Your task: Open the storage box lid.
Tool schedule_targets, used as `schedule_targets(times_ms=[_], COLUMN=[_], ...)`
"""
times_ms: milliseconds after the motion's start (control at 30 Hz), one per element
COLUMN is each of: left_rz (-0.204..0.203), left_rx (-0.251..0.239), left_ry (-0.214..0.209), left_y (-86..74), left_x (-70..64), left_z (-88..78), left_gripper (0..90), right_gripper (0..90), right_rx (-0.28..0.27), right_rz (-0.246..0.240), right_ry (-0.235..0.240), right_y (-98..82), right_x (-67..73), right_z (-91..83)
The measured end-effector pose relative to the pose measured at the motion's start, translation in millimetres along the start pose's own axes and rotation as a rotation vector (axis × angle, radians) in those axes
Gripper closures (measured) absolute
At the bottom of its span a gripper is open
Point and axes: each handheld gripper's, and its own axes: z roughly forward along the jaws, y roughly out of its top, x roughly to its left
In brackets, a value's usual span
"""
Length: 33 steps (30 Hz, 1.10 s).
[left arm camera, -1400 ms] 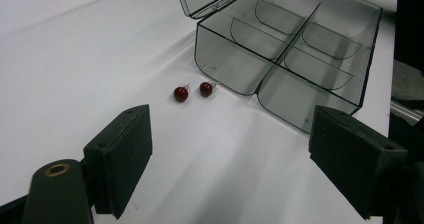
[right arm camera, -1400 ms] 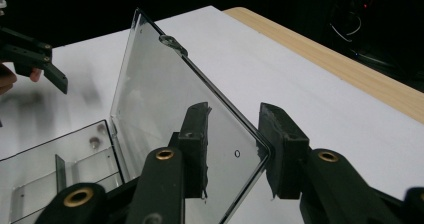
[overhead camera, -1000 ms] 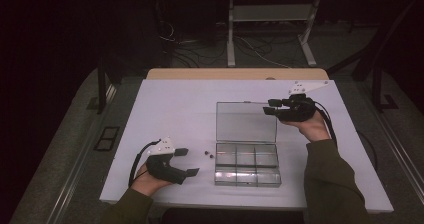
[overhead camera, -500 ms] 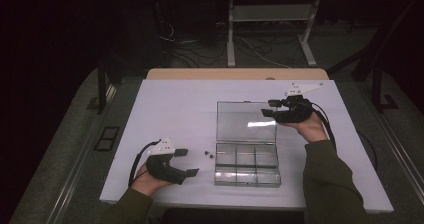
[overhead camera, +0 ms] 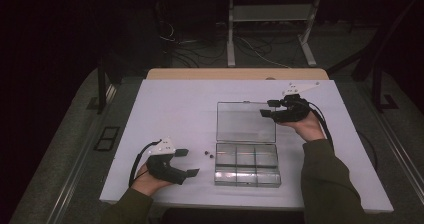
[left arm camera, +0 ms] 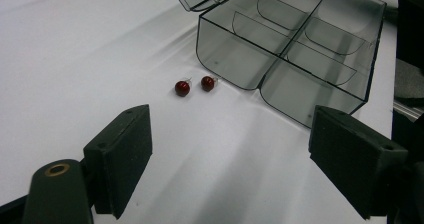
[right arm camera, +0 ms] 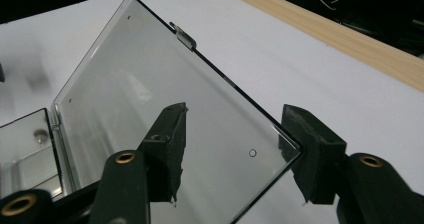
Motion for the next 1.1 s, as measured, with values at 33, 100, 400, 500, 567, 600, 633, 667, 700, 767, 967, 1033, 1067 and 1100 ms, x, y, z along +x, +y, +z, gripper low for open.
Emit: schedule_targets(times_ms=[33, 100, 400, 500, 567, 600, 633, 667, 700, 767, 967, 1033, 1067, 1100], left_rz=[0.001, 0.001, 0.001, 0.002, 0.002, 0.002, 0.002, 0.001, 0.002, 0.001, 0.001, 0.001, 0.001, 0.0], left_rx=[0.0, 0.0, 0.008, 0.01, 0.011, 0.011, 0.011, 0.01, 0.011, 0.012, 0.012, 0.012, 0.012, 0.012], left_ry=[0.0, -0.001, -0.003, -0.004, -0.005, -0.005, -0.005, -0.006, -0.006, -0.006, -0.006, -0.006, -0.006, -0.006], left_y=[0.0, 0.0, -0.1, -0.3, -0.3, -0.4, -0.4, -0.4, -0.4, -0.6, -0.6, -0.6, -0.7, -0.7], left_x=[0.1, 0.1, 0.1, 0.2, 0.2, 0.2, 0.2, 0.3, 0.4, 0.4, 0.2, 0.2, 0.2, 0.2], left_z=[0.0, -0.1, 0.5, 0.9, 0.9, 0.9, 0.9, 1.0, 1.0, 1.2, 1.6, 1.6, 1.6, 1.6], left_gripper=[16.9, 16.9, 16.9, 16.7, 16.7, 16.7, 16.7, 16.6, 16.6, 16.6, 16.6, 16.6, 16.6, 16.6], right_gripper=[43.2, 42.8, 41.4, 40.8, 40.4, 40.3, 40.2, 40.2, 40.1, 40.0, 39.7, 39.7, 39.7, 39.6], right_rx=[0.002, 0.008, 0.023, 0.03, 0.037, 0.039, 0.04, 0.042, 0.043, 0.043, 0.045, 0.048, 0.048, 0.048], right_rz=[0.004, 0.012, 0.04, 0.045, 0.05, 0.053, 0.055, 0.054, 0.057, 0.057, 0.068, 0.072, 0.075, 0.076], right_ry=[0.0, 0.005, 0.01, 0.011, 0.007, 0.005, 0.006, 0.008, 0.008, 0.007, 0.009, 0.01, 0.011, 0.012], right_y=[-0.3, -1.2, -4.4, -5.5, -6.4, -7.0, -7.3, -7.8, -8.2, -8.6, -10.2, -10.7, -11.0, -11.2], right_x=[-0.8, -2.5, -8.1, -9.5, -10.0, -10.5, -10.8, -11.4, -11.6, -12.1, -13.5, -14.0, -14.0, -14.3], right_z=[1.3, 2.9, 9.8, 11.9, 13.4, 14.6, 15.2, 15.6, 16.1, 16.8, 18.6, 19.1, 19.4, 19.7])
